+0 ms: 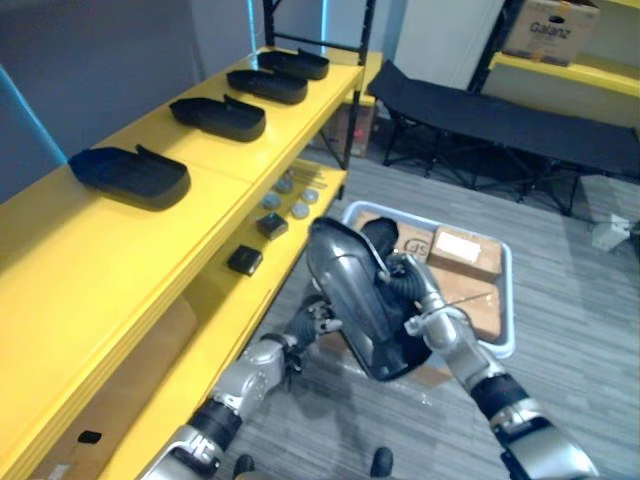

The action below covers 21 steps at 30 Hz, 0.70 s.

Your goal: Walk over and take plastic housings, then place them on the shelf

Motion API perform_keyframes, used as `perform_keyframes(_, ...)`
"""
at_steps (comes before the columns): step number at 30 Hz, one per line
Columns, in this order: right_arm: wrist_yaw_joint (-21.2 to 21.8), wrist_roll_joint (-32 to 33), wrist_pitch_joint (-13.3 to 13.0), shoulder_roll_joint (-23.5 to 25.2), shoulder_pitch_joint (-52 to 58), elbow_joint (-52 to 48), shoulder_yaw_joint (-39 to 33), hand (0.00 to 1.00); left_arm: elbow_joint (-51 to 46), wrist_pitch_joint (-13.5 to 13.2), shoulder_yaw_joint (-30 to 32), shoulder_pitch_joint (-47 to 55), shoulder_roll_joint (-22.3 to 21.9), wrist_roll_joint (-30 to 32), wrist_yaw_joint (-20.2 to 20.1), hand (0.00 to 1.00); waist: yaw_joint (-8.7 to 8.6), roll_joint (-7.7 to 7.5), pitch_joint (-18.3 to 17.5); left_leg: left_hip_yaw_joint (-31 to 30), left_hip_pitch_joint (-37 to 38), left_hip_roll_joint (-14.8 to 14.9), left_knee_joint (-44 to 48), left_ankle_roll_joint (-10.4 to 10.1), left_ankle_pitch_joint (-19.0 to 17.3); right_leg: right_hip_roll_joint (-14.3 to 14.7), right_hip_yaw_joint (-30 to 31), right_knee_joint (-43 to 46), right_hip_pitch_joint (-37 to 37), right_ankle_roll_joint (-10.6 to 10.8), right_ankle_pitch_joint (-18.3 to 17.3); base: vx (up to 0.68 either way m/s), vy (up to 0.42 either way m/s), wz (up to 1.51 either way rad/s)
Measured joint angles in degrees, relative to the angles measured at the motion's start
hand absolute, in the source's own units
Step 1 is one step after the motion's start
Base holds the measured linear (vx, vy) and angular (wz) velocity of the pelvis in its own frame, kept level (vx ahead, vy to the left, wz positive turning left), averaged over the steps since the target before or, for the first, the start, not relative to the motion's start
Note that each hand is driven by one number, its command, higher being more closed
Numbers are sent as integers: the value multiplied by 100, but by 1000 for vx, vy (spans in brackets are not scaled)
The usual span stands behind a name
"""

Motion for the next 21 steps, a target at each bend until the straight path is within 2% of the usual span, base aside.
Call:
perform_keyframes(10,-82,0,5,24,-150,174,149,100,1,-468,-95,-1,-161,-215,123,0,-13,3,-2,6,8,0,1,0,0,1,4,2,3,-1,2,0,0,0)
perform_keyframes(16,-106,1,5,24,-188,203,126,100,1,-551,30,-43,-178,-470,168,0,-16,4,-2,11,22,0,2,0,0,1,8,1,12,-2,1,0,0,0)
perform_keyframes(21,-104,2,5,24,-189,202,92,100,-14,-676,384,-140,-187,-518,267,0,-23,5,-1,23,58,0,0,-1,0,1,15,1,37,-2,1,0,0,0)
